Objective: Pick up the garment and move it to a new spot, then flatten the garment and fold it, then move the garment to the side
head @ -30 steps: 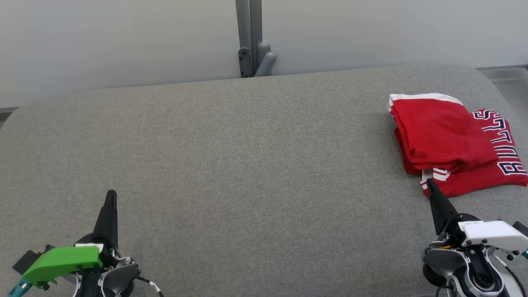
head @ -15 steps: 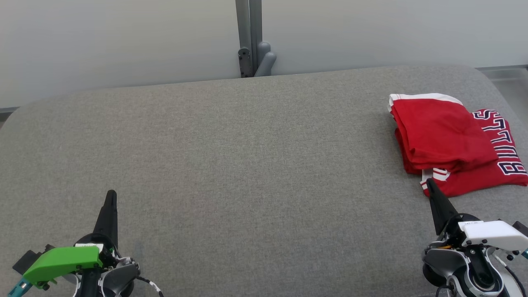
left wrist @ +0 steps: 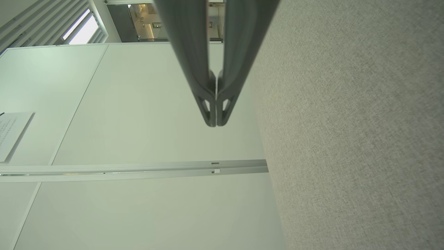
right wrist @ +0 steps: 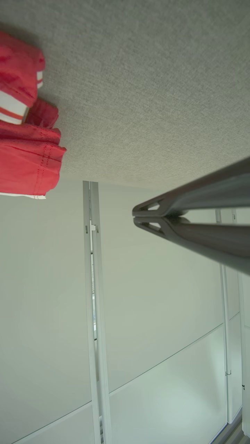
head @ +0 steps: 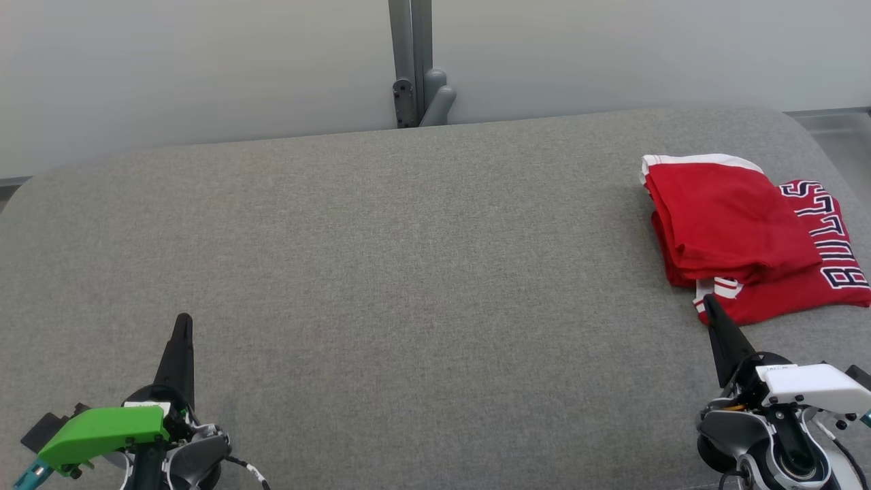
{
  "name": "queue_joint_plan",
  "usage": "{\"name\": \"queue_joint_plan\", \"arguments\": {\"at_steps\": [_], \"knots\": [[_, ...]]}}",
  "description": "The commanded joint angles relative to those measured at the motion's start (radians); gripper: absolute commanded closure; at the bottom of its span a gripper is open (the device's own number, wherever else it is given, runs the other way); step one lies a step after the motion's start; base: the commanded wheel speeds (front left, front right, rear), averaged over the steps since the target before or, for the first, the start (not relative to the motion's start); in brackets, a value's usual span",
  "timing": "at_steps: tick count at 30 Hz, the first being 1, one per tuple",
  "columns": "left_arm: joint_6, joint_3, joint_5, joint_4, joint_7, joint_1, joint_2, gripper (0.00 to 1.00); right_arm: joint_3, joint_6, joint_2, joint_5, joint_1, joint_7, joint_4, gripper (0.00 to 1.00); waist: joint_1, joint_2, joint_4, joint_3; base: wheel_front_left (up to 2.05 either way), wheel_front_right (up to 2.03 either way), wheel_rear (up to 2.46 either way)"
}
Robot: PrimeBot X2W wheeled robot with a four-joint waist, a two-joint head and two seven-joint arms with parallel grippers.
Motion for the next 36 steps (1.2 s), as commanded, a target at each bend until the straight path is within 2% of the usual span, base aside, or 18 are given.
{"name": "queue_joint_plan", "arguments": {"at_steps": [1,36], "knots": [[-0.004,0.004,-0.002,-0.002,0.005,-0.01,0.007,1.0,0.0,0.0,-0.005,0.005,-0.007,0.004,0.001,1.0,0.0,0.0,0.0,0.0,0.0,0.0,0.0],[-0.004,0.004,-0.002,-0.002,0.005,-0.01,0.007,1.0,0.0,0.0,-0.005,0.006,-0.007,0.003,0.001,1.0,0.0,0.0,0.0,0.0,0.0,0.0,0.0]]}}
